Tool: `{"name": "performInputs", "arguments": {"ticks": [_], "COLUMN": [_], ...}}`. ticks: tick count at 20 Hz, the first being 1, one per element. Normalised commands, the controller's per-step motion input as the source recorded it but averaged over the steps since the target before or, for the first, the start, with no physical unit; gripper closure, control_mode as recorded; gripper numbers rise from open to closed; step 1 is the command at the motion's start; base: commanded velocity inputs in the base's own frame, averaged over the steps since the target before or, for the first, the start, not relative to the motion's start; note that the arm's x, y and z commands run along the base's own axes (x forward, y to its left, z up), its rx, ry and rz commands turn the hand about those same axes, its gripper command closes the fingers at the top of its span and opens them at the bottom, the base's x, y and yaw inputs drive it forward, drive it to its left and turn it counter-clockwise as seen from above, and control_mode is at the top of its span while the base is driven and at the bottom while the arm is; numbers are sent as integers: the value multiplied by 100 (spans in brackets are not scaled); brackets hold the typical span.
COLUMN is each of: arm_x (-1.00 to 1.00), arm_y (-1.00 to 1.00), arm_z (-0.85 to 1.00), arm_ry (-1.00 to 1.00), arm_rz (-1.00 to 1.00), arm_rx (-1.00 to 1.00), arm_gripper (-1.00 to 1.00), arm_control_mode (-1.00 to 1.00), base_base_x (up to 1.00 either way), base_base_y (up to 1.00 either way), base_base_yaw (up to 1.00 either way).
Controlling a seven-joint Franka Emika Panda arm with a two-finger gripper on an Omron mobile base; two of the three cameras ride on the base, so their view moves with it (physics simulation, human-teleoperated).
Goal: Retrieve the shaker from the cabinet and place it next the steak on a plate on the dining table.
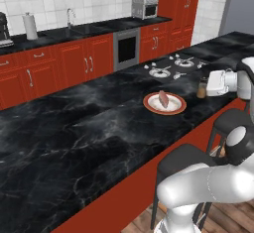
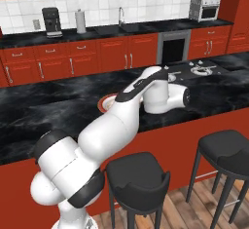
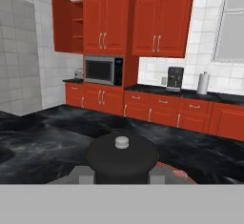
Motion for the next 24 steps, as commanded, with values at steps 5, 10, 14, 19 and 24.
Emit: {"name": "performInputs", "arguments": {"ticks": [5,10,14,19,24], "arm_x": [2,14,20,20,24], "arm_y": [0,0,0,-1,0], "arm_z": [-14,-13,-13,-20,-15], "arm_ry": [0,0,0,1,0], "arm_rz": [0,0,0,0,0], "arm_rx": [1,0,0,6,9], "arm_gripper": [100,100,100,100,100], "arm_control_mode": [-100,-100,-100,-100,-100], "base_base_x": [0,0,0,0,0], "base_base_y": [0,0,0,0,0], "base_base_yaw": [0,0,0,0,0]}}
